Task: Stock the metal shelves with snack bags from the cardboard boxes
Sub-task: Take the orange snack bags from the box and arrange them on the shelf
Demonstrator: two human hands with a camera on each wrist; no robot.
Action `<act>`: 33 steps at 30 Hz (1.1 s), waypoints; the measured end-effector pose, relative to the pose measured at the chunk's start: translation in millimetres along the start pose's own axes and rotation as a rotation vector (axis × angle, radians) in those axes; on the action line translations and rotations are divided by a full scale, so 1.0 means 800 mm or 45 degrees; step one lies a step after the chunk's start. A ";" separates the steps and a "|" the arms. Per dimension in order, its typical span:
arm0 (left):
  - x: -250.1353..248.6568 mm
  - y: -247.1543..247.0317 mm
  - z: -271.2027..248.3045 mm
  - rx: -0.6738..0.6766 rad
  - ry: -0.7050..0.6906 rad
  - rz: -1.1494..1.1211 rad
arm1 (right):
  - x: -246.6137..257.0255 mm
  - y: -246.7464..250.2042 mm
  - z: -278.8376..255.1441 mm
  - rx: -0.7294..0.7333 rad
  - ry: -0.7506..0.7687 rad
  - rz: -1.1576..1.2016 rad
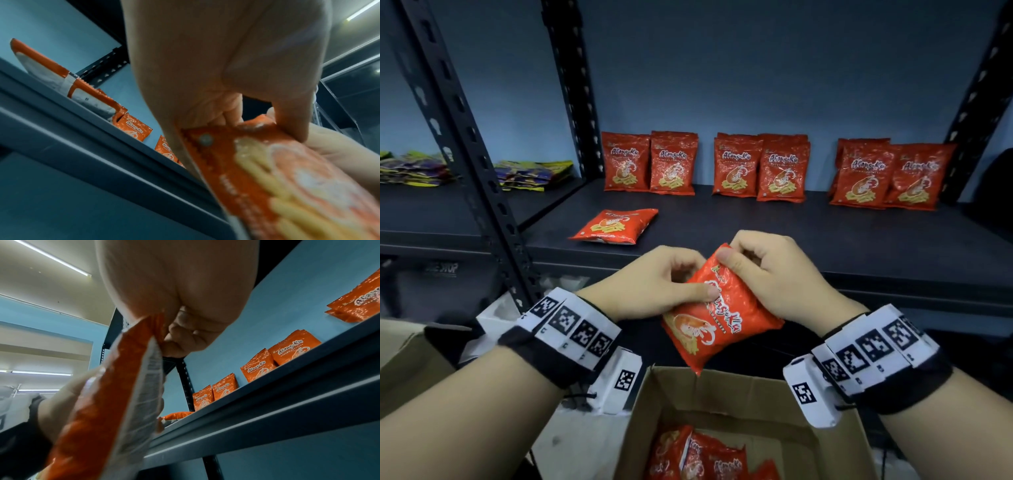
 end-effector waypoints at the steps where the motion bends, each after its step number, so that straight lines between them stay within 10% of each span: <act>1: 0.002 -0.001 -0.001 -0.002 0.009 -0.033 | -0.002 0.000 0.001 0.062 -0.041 0.006; 5: 0.007 0.003 -0.004 -0.132 0.037 -0.216 | -0.017 0.000 0.003 0.426 -0.205 0.071; 13: 0.016 0.018 -0.009 -0.198 0.088 -0.294 | -0.030 0.021 0.010 0.587 -0.306 0.249; 27: -0.009 0.031 0.005 -0.595 -0.131 -0.364 | 0.002 -0.014 0.005 0.212 -0.447 0.718; 33: 0.034 0.151 -0.005 -0.916 0.162 0.438 | -0.006 -0.004 0.020 0.104 -0.414 0.668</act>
Point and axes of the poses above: each hand's wrist, its own z-axis towards the middle knuckle, its own y-axis out of the back of the hand, x = y × z, the point moved 2 cm from there along z, towards the middle knuckle, and after that the axes turned 5 degrees about -y, right-handed, at the moved point
